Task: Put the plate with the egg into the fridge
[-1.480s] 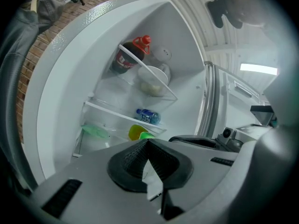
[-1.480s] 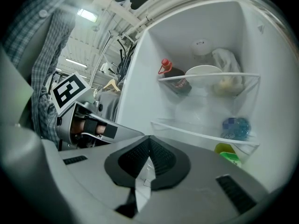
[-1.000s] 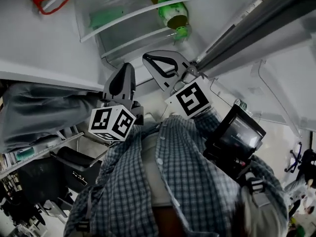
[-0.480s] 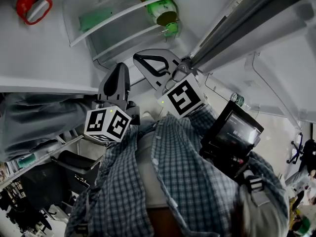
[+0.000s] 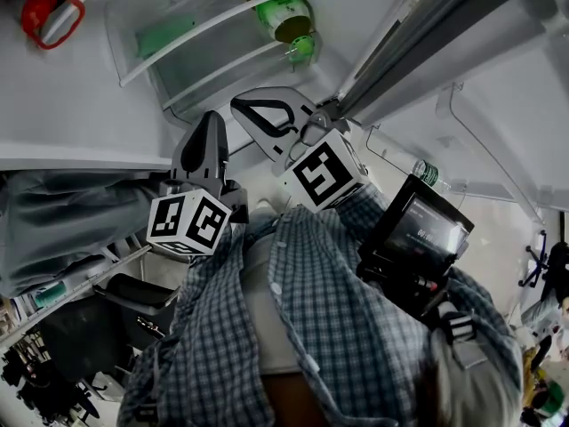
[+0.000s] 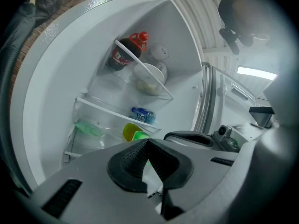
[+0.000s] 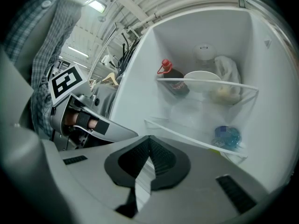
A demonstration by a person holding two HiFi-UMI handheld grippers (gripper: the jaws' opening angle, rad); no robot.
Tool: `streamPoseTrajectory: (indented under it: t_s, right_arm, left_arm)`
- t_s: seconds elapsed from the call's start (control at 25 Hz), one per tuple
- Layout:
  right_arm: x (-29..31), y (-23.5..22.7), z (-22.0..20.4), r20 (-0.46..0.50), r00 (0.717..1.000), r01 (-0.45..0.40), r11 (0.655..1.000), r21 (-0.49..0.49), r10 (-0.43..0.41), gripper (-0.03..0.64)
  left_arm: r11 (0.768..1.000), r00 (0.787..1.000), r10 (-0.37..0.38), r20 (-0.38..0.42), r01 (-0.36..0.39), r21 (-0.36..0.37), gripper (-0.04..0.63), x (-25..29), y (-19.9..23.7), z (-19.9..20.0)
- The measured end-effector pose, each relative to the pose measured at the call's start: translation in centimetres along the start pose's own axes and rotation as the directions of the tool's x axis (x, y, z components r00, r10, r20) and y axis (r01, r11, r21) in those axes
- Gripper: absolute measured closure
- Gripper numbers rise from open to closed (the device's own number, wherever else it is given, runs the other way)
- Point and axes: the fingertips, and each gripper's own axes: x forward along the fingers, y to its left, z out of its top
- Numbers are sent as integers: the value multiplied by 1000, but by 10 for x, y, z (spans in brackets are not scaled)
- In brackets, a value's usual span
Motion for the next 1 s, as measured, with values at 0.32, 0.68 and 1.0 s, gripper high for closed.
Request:
streamPoseTrajectory:
  t_s: [0.32,0.68,1.0]
  right_arm:
    - [0,1,1,-7,1000,-6,1000,-10,6,611]
    - [0,1,-1,-7,1000,-3,1000,-4,3,611]
    - [0,-1,0,-10,1000,4,1000,-8,-5,611]
  left_arm:
    - [1000,1000,5,3,-5,-8,589,-1,1,0]
    - [1000,1000,-2,-2,2,-16,589,0,1,-1]
    - [1000,1000,-11,-2,11,-14,589,2,-1,0]
